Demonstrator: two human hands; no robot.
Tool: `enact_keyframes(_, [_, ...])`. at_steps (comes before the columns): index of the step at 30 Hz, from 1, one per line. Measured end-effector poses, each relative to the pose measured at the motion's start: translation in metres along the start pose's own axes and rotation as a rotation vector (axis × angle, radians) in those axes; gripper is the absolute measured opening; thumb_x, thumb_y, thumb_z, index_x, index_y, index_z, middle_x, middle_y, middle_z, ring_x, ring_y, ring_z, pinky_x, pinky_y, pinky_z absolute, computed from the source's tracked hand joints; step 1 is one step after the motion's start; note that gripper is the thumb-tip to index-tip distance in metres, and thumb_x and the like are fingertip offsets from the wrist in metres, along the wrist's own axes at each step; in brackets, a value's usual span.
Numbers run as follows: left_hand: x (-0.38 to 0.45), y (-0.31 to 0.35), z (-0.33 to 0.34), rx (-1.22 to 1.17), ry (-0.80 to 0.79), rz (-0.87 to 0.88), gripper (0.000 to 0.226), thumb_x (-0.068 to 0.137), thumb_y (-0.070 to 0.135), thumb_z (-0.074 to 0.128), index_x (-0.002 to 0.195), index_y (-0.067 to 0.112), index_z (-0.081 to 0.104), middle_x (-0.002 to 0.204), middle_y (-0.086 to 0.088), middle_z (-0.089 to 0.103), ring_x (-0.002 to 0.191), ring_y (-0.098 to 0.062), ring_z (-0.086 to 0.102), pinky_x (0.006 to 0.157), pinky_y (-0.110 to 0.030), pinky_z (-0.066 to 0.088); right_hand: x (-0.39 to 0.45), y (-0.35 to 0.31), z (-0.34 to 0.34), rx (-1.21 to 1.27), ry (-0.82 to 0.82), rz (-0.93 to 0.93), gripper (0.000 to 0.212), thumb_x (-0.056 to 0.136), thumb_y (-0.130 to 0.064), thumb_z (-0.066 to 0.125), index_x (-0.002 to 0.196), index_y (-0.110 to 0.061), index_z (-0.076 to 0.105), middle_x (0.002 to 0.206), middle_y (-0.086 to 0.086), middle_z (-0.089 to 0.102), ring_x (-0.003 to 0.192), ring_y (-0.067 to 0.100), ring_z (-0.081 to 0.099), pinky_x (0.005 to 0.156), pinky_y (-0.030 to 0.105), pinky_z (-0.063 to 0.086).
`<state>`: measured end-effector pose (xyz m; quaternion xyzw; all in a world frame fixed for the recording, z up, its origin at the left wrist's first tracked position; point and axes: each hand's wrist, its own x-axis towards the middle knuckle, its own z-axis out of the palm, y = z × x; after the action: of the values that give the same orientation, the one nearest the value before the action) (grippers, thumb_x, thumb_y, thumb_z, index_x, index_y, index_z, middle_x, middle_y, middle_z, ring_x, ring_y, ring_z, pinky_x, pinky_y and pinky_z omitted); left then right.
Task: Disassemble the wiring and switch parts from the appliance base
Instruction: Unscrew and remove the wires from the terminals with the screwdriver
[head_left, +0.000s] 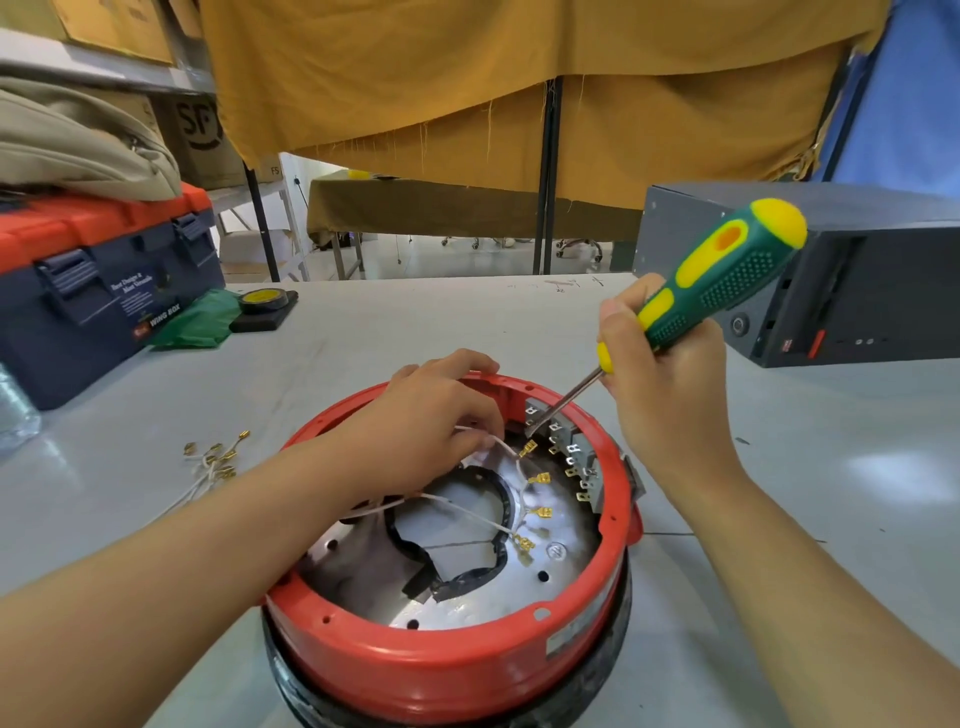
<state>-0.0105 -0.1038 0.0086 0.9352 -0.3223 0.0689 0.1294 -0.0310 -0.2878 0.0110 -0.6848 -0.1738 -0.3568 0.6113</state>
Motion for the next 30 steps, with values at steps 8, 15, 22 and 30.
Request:
enact_keyframes(8, [0.003, -0.006, -0.008, -0.065, 0.128, 0.015, 0.009, 0.085, 0.025, 0.066, 0.088, 0.023, 0.075, 0.115, 0.010, 0.055, 0.106, -0.009, 0.043, 0.081, -0.010, 0.028, 0.001, -0.006, -0.003, 0.052, 0.102, -0.032, 0.023, 0.082, -0.034, 0.050, 0.060, -0.034, 0.045, 0.051, -0.013, 0.044, 0.050, 0.007, 0.042, 0.052, 0.024, 0.036])
enact_keyframes(15, [0.001, -0.008, -0.022, -0.195, 0.168, -0.024, 0.011, 0.086, 0.020, 0.066, 0.092, 0.020, 0.075, 0.093, 0.007, 0.068, 0.085, -0.002, 0.057, 0.079, -0.009, 0.038, 0.001, -0.006, -0.003, 0.066, 0.124, -0.031, 0.025, 0.088, -0.026, 0.050, 0.064, -0.034, 0.047, 0.051, -0.015, 0.047, 0.050, 0.004, 0.045, 0.051, 0.020, 0.038])
enact_keyframes(22, [-0.003, -0.007, -0.025, -0.102, -0.022, -0.054, 0.027, 0.089, 0.014, 0.061, 0.110, 0.028, 0.070, 0.106, 0.015, 0.069, 0.093, 0.007, 0.056, 0.078, 0.006, 0.032, -0.002, -0.007, -0.001, 0.056, 0.091, -0.033, 0.018, 0.083, -0.039, 0.049, 0.067, -0.030, 0.047, 0.053, -0.015, 0.050, 0.052, 0.006, 0.048, 0.055, 0.023, 0.039])
enact_keyframes(30, [-0.030, -0.018, -0.040, -0.054, 0.141, -0.187, 0.026, 0.083, 0.027, 0.069, 0.109, 0.030, 0.064, 0.108, 0.009, 0.058, 0.095, -0.004, 0.052, 0.089, -0.020, 0.042, -0.005, -0.007, 0.003, 0.066, -0.014, 0.025, 0.020, 0.088, -0.027, 0.051, 0.069, -0.023, 0.051, 0.050, -0.011, 0.051, 0.049, 0.005, 0.050, 0.054, 0.017, 0.043])
